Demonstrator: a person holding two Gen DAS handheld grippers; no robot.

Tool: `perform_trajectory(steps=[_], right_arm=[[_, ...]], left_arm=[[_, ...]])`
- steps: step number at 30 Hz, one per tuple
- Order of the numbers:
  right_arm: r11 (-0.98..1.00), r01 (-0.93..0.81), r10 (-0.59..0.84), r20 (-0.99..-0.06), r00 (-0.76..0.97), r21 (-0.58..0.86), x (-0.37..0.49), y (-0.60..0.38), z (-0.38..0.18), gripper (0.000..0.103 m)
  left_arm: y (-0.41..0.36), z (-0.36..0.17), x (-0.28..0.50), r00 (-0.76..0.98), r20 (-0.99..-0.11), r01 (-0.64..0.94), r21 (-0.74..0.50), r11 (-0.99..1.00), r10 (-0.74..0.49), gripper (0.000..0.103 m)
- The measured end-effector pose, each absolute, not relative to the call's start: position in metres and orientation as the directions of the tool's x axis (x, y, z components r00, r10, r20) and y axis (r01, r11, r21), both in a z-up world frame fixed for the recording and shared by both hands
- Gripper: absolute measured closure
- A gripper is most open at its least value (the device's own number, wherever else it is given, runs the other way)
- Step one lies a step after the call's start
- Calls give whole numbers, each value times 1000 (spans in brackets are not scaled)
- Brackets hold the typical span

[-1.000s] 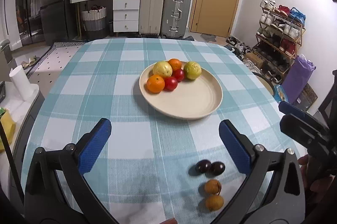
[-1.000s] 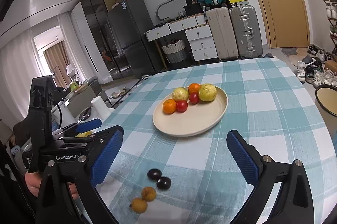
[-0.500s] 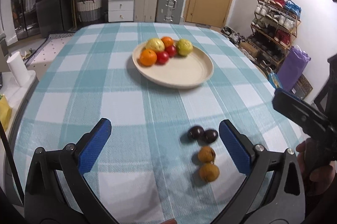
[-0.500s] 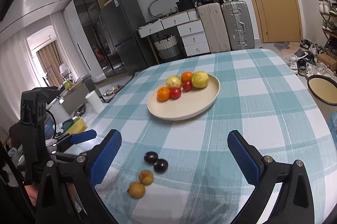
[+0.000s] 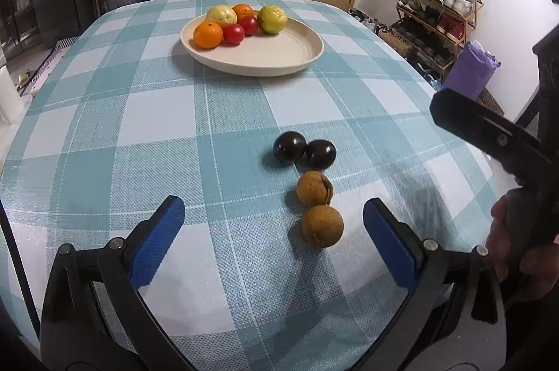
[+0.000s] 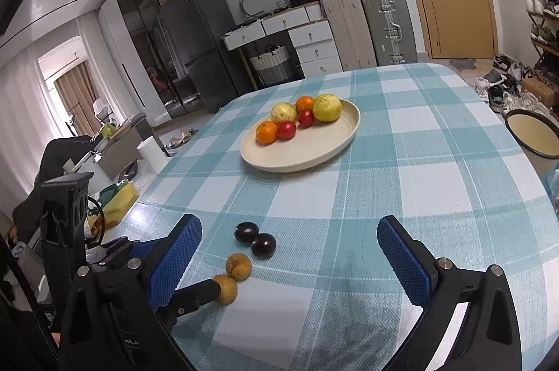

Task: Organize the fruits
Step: 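Grasp a brown round fruit with the left gripper, then grasp the other brown fruit with the right gripper while the left gripper lifts its fruit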

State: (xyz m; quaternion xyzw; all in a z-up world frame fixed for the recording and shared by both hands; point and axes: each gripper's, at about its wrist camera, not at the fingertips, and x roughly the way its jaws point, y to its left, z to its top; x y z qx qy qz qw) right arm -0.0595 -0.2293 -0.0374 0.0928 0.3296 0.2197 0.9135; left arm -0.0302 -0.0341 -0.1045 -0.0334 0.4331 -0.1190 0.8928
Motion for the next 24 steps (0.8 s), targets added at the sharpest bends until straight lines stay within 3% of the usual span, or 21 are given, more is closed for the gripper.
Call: perform_trajectory(steps=[8, 15, 19, 22, 24], right_arm=[[888, -337, 459, -572, 680, 313, -62, -230, -41, 0], [889, -334, 458, -579, 674, 315, -66, -232, -43, 0], [888, -336, 460, -582, 671, 314, -66, -232, -45, 0], [886, -342, 463, -587, 665, 312, -67, -230, -46, 0], [884, -347, 467, -591, 658, 313, -68, -229, -46, 0]], left_arm=[[-44, -115, -34, 589, -774, 214, -127, 968, -232, 2], [-45, -121, -32, 553, -784, 247, -169, 954, -282, 33], [-44, -120, -33, 546, -776, 268, -195, 944, -315, 63], [-42, -119, -34, 524, -784, 281, -209, 937, -332, 79], [-41, -118, -34, 514, -788, 287, -215, 934, -339, 79]])
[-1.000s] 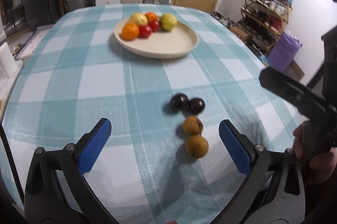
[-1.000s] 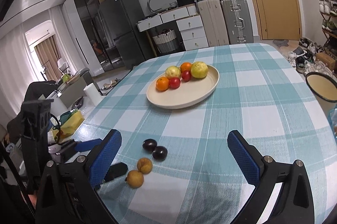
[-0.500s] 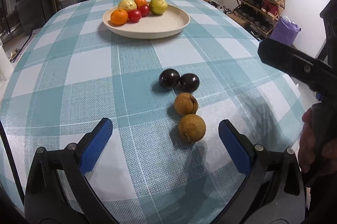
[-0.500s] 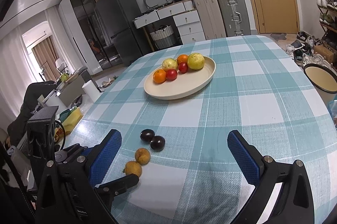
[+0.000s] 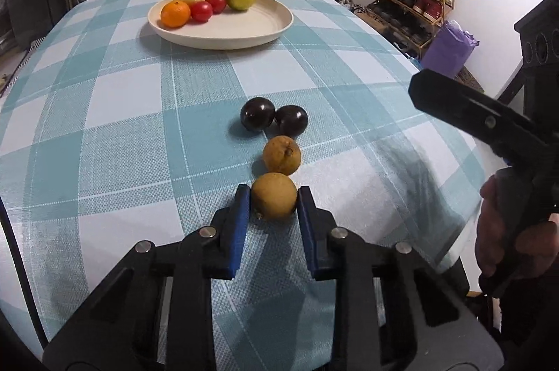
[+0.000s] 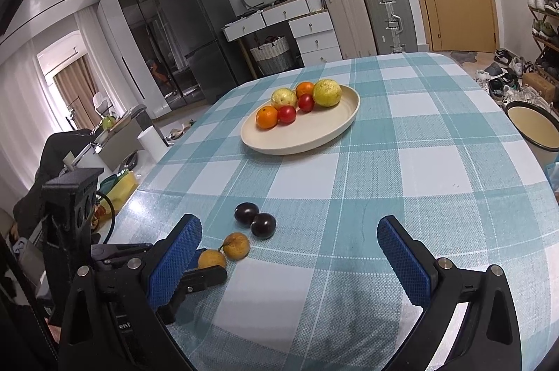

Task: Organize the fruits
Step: 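Grasp the other brown fruit with the right gripper while the left gripper lifts its fruit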

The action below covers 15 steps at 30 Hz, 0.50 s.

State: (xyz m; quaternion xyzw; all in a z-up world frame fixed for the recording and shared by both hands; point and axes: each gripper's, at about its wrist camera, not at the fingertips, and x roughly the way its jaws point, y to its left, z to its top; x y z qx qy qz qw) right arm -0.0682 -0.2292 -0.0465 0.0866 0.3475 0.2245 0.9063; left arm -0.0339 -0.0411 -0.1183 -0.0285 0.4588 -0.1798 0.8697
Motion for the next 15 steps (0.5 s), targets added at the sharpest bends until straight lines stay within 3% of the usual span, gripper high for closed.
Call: perform_trajectory(steps=[15], right_arm=[[869, -368, 493, -638, 591, 331, -75, -206, -59, 0]], left_arm=[[-1, -101, -44, 560, -758, 225, -248, 942, -333, 79]])
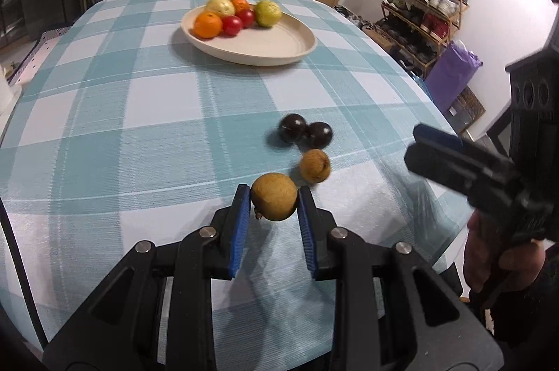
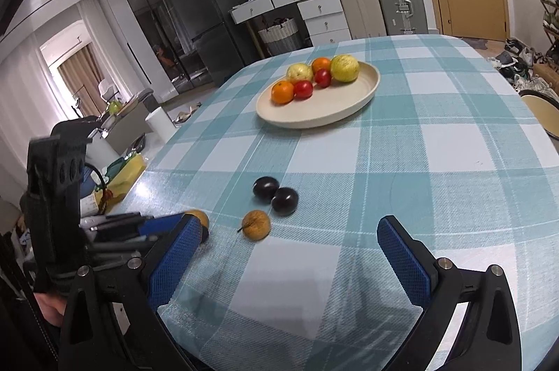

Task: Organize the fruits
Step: 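Grasp the other brown fruit with the right gripper while the left gripper lifts its fruit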

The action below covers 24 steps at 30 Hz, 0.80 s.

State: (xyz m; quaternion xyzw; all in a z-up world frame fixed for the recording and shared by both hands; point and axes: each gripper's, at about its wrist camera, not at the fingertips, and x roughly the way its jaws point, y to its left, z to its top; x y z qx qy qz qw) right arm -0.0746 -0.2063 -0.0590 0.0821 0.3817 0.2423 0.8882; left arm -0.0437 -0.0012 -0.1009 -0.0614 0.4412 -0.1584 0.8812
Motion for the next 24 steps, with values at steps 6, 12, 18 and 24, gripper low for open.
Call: perform_trajectory(steps=[6, 12, 18, 24], right_arm=[[874, -373, 481, -665, 571, 311, -75, -184, -71, 0], [868, -394, 487, -678, 551, 303, -73, -163, -78, 4], [881, -387, 456, -702, 547, 272, -67, -147, -85, 19], [908, -351, 400, -726, 559, 230, -61, -141, -93, 41]], left_arm=[[18, -94, -46, 584, -746, 187, -259, 947, -320, 79], [31, -91, -49, 597, -737, 165, -274, 947, -317, 79], [41, -95, -50, 594, -743, 140, -284, 949, -310, 79], [48, -100, -49, 588, -751, 119, -288, 950, -301, 79]])
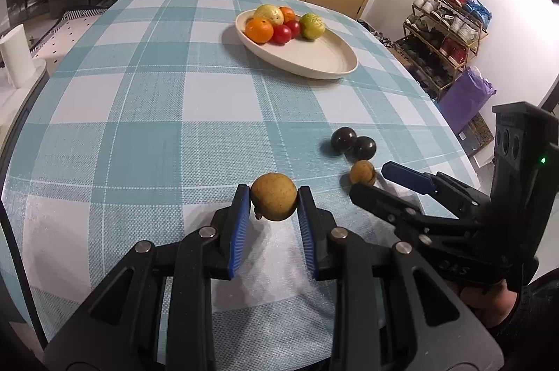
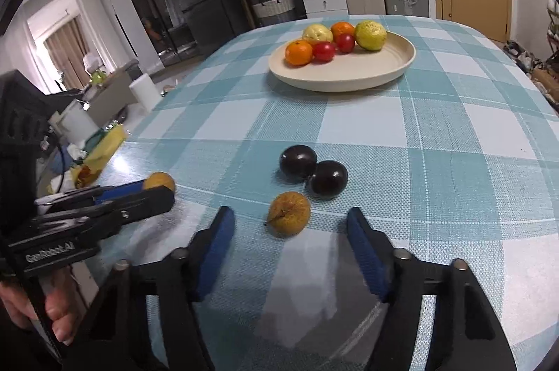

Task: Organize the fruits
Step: 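Grasp the other brown fruit with the right gripper while the left gripper lifts its fruit, then carry both brown fruits to the plate and release them beside the tomatoes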

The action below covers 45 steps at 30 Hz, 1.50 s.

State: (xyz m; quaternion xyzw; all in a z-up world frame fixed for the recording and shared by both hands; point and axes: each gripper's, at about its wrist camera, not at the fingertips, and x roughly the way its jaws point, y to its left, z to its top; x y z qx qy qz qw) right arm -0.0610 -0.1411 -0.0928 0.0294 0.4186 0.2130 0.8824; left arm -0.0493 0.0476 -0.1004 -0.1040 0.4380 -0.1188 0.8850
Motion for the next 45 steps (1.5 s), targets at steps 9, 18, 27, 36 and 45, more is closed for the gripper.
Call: perform_trajectory(steps=[9, 18, 27, 36, 45], right_arm=[[886, -377, 446, -713, 542, 268, -63, -146, -96, 78], [862, -411, 497, -654, 571, 296, -72, -154, -83, 78], [861, -416, 503, -617, 606, 293, -66, -169, -64, 78], [854, -409, 520, -574, 633, 323, -33, -190, -41, 78], [833, -449, 550, -565, 615, 322, 18, -188, -28, 78]], left_arm=[[49, -102, -47, 586, -754, 114, -287, 951, -298, 79], [47, -98, -39, 592, -753, 107, -281, 954, -289, 79], [44, -89, -22, 604, -744, 108, -280, 954, -287, 79], [40, -75, 18, 623, -727, 114, -282, 953, -289, 79], [40, -66, 75, 626, -721, 111, -296, 949, -298, 79]])
